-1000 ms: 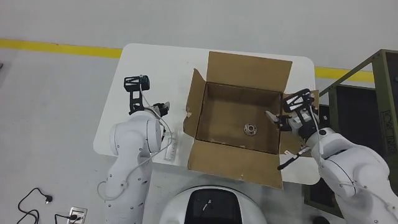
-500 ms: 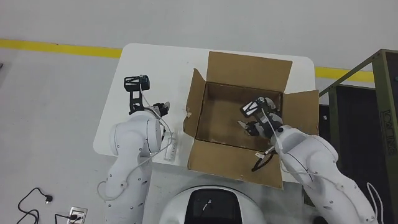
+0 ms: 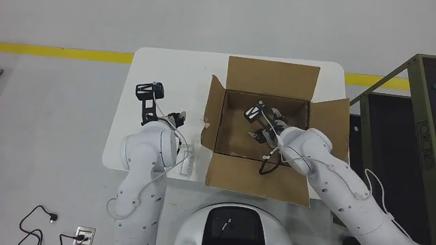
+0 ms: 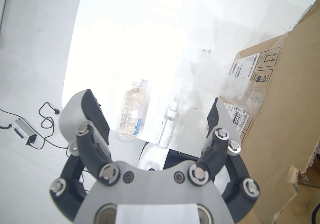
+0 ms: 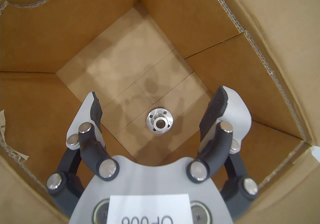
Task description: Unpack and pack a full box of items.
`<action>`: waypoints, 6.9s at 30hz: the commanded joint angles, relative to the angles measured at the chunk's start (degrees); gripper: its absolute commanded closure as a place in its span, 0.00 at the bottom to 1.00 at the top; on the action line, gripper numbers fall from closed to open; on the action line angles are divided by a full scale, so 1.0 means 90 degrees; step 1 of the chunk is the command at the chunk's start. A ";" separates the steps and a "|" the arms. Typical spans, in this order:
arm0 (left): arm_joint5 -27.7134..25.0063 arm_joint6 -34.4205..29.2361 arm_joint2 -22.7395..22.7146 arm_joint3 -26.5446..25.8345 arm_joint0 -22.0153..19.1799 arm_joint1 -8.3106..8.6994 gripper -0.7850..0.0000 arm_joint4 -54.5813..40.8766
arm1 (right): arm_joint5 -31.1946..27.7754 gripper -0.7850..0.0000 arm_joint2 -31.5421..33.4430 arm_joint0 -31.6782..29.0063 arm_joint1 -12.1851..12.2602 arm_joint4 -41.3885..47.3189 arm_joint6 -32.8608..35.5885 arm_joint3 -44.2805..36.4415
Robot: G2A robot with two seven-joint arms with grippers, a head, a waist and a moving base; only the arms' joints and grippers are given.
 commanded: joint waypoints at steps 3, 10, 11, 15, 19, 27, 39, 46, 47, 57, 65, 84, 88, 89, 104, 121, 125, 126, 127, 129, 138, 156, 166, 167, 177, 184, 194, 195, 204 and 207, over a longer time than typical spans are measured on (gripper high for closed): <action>0.0000 0.0000 0.0000 0.0000 0.0000 0.0000 0.00 0.0000 | 0.0002 0.00 0.0003 -0.0003 0.0001 -0.0004 0.0002 -0.0005; 0.0000 0.0000 0.0000 0.0000 0.0000 0.0000 0.00 0.0000 | 0.0002 0.00 0.0003 -0.0003 0.0001 -0.0004 0.0002 -0.0005; 0.0000 0.0000 0.0000 0.0000 0.0000 0.0000 0.00 0.0000 | 0.0002 0.00 0.0003 -0.0003 0.0001 -0.0004 0.0002 -0.0005; 0.0000 0.0000 0.0000 0.0000 0.0000 0.0000 0.00 0.0000 | 0.0002 0.00 0.0003 -0.0003 0.0001 -0.0004 0.0002 -0.0005; 0.0000 0.0000 0.0000 0.0000 0.0000 0.0000 0.00 0.0000 | 0.0002 0.00 0.0003 -0.0003 0.0001 -0.0004 0.0002 -0.0005; 0.0000 0.0000 0.0000 0.0000 0.0000 0.0000 0.00 0.0000 | 0.0339 0.00 -0.0036 0.0046 -0.0062 -0.0342 0.0341 0.0117; 0.0000 0.0000 0.0000 0.0000 0.0000 0.0000 0.00 0.0000 | 0.0752 0.05 -0.0642 0.0694 -0.0382 -0.0436 0.1974 0.0761; 0.0000 0.0000 0.0000 0.0000 0.0000 0.0000 0.00 0.0000 | 0.0867 0.20 -0.0830 0.0794 -0.0532 -0.0451 0.1940 0.1194; 0.0000 0.0000 0.0000 0.0000 0.0000 0.0000 0.00 0.0000 | 0.0886 0.22 -0.0851 0.0808 -0.0552 -0.0465 0.1921 0.1281; 0.0000 0.0000 0.0000 0.0000 0.0000 0.0000 0.00 0.0000 | 0.0860 0.46 -0.0917 0.0952 -0.0714 -0.0464 0.1855 0.1769; 0.0000 0.0000 0.0000 0.0000 0.0000 0.0000 0.00 0.0000 | 0.0809 0.53 -0.0816 0.0905 -0.0764 -0.0600 0.1910 0.1820; 0.0000 0.0000 0.0000 0.0000 0.0000 0.0000 0.00 0.0000 | 0.0615 0.60 -0.0568 0.0715 -0.0850 -0.0743 0.1796 0.2151; 0.0000 0.0000 0.0000 0.0000 0.0000 0.0000 0.00 0.0000 | 0.0599 0.61 -0.0589 0.0737 -0.0901 -0.0713 0.1754 0.2262; 0.0000 0.0000 0.0000 0.0000 0.0000 0.0000 0.00 0.0000 | 0.0593 0.61 -0.0599 0.0747 -0.0915 -0.0714 0.1753 0.2297; 0.0000 0.0000 0.0000 0.0000 0.0000 0.0000 0.00 0.0000 | 0.0539 0.78 -0.0604 0.0922 -0.1088 -0.0695 0.1701 0.2635; 0.0000 0.0000 0.0000 0.0000 0.0000 0.0000 0.00 0.0000 | 0.0179 1.00 -0.0483 0.0822 -0.1187 -0.0441 0.1560 0.2193; 0.0000 0.0000 0.0000 0.0000 0.0000 0.0000 0.00 0.0000 | 0.0156 1.00 -0.0420 0.0762 -0.1190 -0.0463 0.1493 0.1943; 0.0000 0.0000 0.0000 0.0000 0.0000 0.0000 0.00 0.0000 | 0.0137 1.00 -0.0391 0.0737 -0.1186 -0.0468 0.1464 0.1838; 0.0000 0.0000 0.0000 0.0000 0.0000 0.0000 0.00 0.0000 | 0.0106 1.00 -0.0356 0.0701 -0.1176 -0.0483 0.1454 0.1724; 0.0000 0.0000 0.0000 0.0000 0.0000 0.0000 0.00 0.0000 | 0.0082 1.00 -0.0256 0.0615 -0.1145 -0.0589 0.1493 0.1402; 0.0000 0.0000 0.0000 0.0000 0.0000 0.0000 0.00 0.0000 | -0.0005 1.00 0.0574 -0.0404 -0.0888 -0.1196 0.2150 -0.1053; 0.0000 0.0000 0.0000 0.0000 0.0000 0.0000 0.00 0.0000 | 0.0026 1.00 0.1409 -0.1453 -0.0723 -0.1705 0.2363 -0.2695; 0.0000 0.0000 0.0000 0.0000 0.0000 0.0000 0.00 0.0000 | 0.0171 1.00 0.1634 -0.1618 -0.0717 -0.1592 0.2128 -0.2780; 0.0000 0.0000 0.0000 0.0000 0.0000 0.0000 0.00 0.0000 | 0.0203 1.00 0.1742 -0.1661 -0.0710 -0.1586 0.2130 -0.2864; 0.0000 0.0000 0.0000 0.0000 0.0000 0.0000 0.00 0.0000 | 0.0375 1.00 0.2993 -0.2148 -0.0643 -0.1067 0.2326 -0.3804; 0.0000 0.0000 0.0000 0.0000 0.0000 0.0000 0.00 0.0000 | 0.0462 1.00 0.3811 -0.2532 -0.0606 -0.0726 0.2498 -0.4332; 0.0000 0.0000 0.0000 0.0000 0.0000 0.0000 0.00 0.0000 | 0.0296 1.00 0.4645 -0.3133 -0.0549 -0.0687 0.2595 -0.4373; 0.0000 0.0000 0.0000 0.0000 0.0000 0.0000 0.00 0.0000 | 0.0294 1.00 0.4713 -0.3206 -0.0546 -0.0673 0.2603 -0.4373; 0.0000 0.0000 0.0000 0.0000 0.0000 0.0000 0.00 0.0000 | 0.0162 1.00 0.5287 -0.3824 -0.0517 -0.0551 0.2731 -0.4373; 0.0000 0.0000 0.0000 0.0000 0.0000 0.0000 0.00 0.0000 | 0.0088 1.00 0.5493 -0.4019 -0.0509 -0.0448 0.2667 -0.4373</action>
